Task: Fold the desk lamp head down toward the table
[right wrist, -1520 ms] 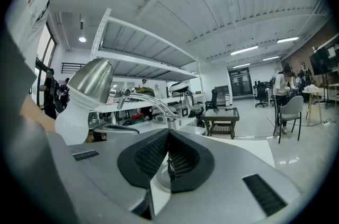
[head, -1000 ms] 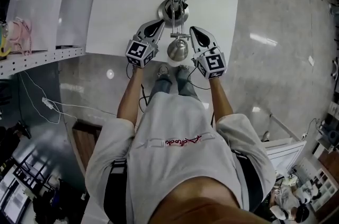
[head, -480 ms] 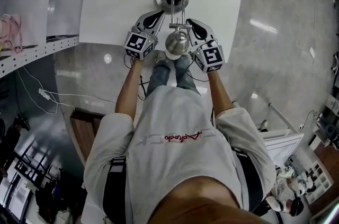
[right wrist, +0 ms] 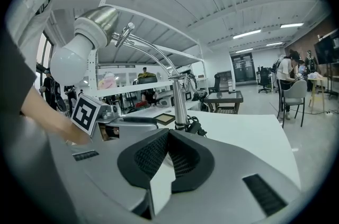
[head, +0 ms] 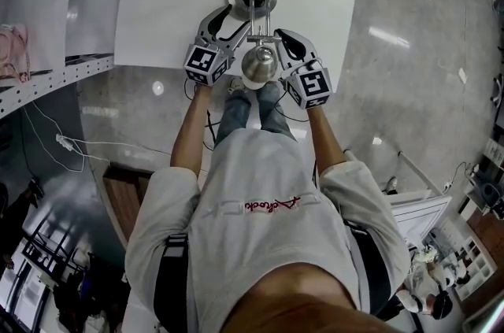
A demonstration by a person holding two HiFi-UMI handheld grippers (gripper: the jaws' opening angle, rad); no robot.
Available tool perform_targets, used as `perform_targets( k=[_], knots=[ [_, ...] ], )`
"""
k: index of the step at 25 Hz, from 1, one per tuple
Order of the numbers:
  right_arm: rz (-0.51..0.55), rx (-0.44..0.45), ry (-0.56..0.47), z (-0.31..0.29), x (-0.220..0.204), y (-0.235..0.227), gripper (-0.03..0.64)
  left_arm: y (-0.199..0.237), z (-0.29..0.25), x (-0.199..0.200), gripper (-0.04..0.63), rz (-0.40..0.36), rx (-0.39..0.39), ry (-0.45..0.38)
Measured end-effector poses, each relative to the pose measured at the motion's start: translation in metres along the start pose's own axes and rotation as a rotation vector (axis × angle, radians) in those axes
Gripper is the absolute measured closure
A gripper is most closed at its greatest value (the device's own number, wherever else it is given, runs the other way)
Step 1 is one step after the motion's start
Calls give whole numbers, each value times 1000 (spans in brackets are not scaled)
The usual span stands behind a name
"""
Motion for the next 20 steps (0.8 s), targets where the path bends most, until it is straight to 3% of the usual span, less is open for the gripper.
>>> perform_targets(
  k=[12,20],
  knots=[
    [-8,-5,0,6,0,1,595,17,-44,15,322,-38,-65,-16],
    [-9,38,7,9,-2,5,595,27,-89,30,322,-73,-117,-23]
  ],
)
Point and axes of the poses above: the fingertips, and each gripper's own axes: z backward along the fingers, y to its left, x out of its top, the point moved 9 cm from there along z, backward along the fingers, and after that the axes turned 9 degrees about -y, right-handed, at the moved point
